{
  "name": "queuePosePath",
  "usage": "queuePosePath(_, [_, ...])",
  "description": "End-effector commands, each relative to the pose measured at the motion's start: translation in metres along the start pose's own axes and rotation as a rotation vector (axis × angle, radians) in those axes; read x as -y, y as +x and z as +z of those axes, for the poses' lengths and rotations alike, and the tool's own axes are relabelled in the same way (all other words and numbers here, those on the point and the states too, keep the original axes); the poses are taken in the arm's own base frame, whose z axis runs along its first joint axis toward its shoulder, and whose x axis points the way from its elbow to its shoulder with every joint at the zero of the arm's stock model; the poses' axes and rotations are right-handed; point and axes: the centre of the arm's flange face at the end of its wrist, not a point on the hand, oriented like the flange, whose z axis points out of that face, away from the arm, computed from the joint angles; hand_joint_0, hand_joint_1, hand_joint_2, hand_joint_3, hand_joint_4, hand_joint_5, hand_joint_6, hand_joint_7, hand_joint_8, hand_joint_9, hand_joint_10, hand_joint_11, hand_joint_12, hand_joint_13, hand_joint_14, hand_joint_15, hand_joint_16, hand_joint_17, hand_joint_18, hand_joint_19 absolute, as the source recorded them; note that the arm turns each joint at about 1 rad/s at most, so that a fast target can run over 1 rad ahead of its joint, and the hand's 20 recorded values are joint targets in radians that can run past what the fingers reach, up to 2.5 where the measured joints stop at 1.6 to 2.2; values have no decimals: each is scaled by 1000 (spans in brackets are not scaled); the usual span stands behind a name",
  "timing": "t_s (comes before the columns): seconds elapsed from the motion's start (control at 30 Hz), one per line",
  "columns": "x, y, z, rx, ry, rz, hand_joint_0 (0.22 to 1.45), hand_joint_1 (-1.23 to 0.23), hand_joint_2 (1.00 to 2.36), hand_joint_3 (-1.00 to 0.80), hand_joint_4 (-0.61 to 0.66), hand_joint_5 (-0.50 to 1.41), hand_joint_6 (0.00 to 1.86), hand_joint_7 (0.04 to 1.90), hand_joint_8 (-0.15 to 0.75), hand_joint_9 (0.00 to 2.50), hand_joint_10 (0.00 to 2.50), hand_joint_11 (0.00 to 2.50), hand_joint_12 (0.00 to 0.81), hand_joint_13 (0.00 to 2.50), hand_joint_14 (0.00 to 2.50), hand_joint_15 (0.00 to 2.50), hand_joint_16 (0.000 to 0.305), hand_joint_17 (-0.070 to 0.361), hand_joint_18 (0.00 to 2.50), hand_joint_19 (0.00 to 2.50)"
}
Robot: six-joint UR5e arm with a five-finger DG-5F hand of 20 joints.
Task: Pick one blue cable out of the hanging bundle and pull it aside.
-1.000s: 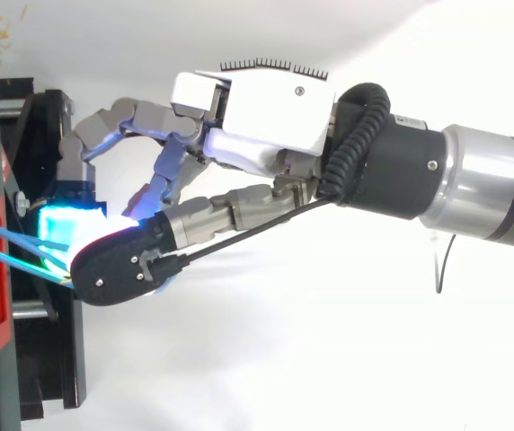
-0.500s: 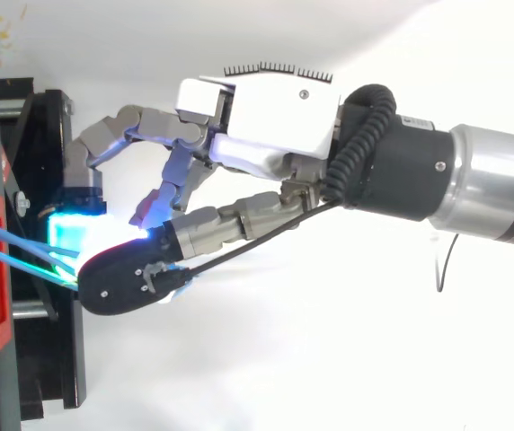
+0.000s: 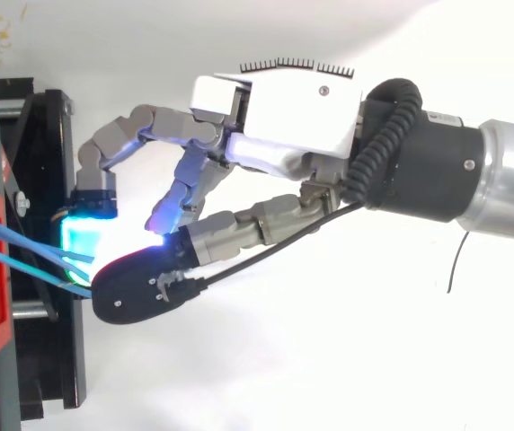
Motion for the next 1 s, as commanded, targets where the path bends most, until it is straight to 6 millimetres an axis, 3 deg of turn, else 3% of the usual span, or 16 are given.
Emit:
queuePosePath(0.0, [-5, -1, -5, -2, 21, -15, 585, -913, 1019, 126, -318, -51, 896, 1004, 253, 1109, 5, 161, 368, 969, 17, 484, 49, 110, 843, 495])
queuePosePath(0.37, [-3, 2, -18, 0, 95, -77, 585, -910, 1017, 130, -305, -47, 893, 983, 231, 981, 0, 38, 386, 874, 13, 361, 48, 108, 724, 388])
queuePosePath(0.5, [17, 4, -25, 6, 133, -90, 585, -907, 1017, 131, -298, -47, 893, 974, 230, 979, 0, 38, 391, 867, 14, 352, 48, 109, 712, 374])
queuePosePath(0.63, [24, 5, -35, 4, 140, -92, 584, -904, 1016, 133, -295, -46, 892, 984, 232, 978, 0, 42, 388, 863, 13, 358, 49, 110, 704, 376])
queuePosePath(0.97, [19, 4, -36, 20, 109, -27, 582, -898, 1015, 138, -286, -45, 890, 988, 237, 1005, 2, 75, 380, 862, 14, 395, 50, 113, 692, 391])
